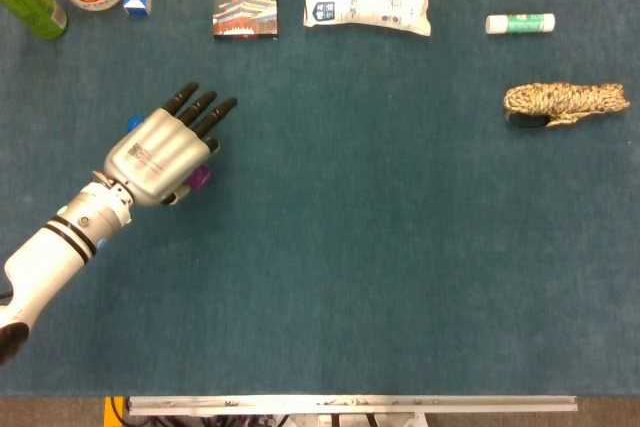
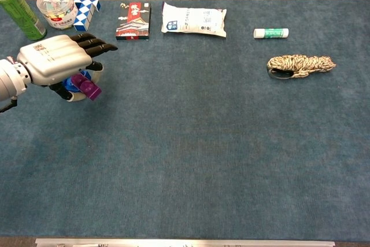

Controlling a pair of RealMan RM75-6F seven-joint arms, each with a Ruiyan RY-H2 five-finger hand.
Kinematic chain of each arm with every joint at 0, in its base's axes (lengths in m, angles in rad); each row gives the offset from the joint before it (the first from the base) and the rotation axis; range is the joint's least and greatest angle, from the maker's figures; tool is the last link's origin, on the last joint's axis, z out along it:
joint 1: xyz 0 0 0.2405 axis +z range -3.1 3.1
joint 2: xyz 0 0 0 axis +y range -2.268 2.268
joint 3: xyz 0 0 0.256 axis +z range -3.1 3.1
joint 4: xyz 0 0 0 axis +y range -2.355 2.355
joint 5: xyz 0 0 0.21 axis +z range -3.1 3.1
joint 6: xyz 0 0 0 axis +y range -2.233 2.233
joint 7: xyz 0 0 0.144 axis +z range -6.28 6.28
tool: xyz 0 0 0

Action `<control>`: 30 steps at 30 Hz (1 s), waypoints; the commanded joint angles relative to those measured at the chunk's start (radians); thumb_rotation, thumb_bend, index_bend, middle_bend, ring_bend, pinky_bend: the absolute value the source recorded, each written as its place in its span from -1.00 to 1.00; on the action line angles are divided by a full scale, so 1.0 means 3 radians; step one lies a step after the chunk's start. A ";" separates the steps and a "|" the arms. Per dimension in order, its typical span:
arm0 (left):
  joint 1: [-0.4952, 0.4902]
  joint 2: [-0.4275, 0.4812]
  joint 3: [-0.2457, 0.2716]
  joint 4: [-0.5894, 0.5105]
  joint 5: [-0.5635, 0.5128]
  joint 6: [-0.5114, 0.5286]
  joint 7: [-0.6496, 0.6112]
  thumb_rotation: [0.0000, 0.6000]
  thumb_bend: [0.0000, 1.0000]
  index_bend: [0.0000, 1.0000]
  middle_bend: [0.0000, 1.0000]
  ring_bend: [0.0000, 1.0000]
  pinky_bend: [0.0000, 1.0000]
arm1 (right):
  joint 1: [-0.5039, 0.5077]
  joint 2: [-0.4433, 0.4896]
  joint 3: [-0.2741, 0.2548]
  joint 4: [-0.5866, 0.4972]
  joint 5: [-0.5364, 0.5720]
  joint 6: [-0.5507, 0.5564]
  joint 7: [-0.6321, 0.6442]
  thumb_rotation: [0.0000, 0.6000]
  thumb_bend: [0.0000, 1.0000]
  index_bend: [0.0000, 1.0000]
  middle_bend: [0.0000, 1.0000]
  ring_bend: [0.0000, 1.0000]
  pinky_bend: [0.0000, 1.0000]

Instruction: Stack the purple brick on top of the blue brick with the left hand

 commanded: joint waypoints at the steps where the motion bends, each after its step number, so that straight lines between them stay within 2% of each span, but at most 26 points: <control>1: -0.0006 0.0063 -0.0061 -0.0111 -0.0257 -0.0057 0.0200 1.00 -0.48 -0.09 -1.00 -1.00 -0.91 | 0.0000 0.0001 0.0000 -0.0001 0.0000 0.0000 -0.0001 1.00 -0.03 -0.51 -0.46 -0.84 -0.58; 12: -0.0062 0.0071 -0.0110 -0.0137 -0.0804 -0.0109 0.0476 1.00 -0.48 -0.09 -1.00 -1.00 -0.91 | 0.0004 0.0002 0.0003 0.0000 0.0014 -0.0015 -0.0002 1.00 -0.03 -0.51 -0.46 -0.84 -0.58; 30: -0.0164 0.0066 -0.0096 -0.0082 -0.1341 -0.0118 0.0601 1.00 -0.48 -0.09 -1.00 -1.00 -0.91 | 0.0018 0.0000 0.0003 -0.0009 0.0035 -0.0053 -0.0029 1.00 -0.03 -0.51 -0.46 -0.84 -0.58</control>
